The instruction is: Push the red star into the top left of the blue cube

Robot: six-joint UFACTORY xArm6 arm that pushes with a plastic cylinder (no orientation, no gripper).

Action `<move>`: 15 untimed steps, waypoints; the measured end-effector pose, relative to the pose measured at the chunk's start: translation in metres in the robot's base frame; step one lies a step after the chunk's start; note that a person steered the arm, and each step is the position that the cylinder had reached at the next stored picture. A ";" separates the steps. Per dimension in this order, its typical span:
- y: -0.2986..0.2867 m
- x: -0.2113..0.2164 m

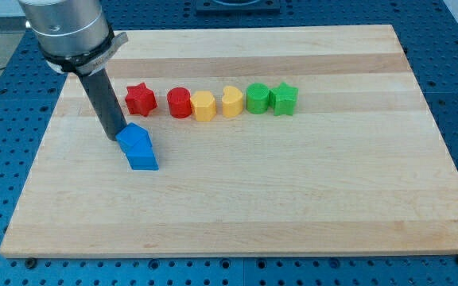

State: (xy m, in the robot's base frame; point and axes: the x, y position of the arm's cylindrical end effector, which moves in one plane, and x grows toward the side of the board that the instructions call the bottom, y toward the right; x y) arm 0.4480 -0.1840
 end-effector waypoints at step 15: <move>0.021 -0.051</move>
State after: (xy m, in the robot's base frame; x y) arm 0.3966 -0.1633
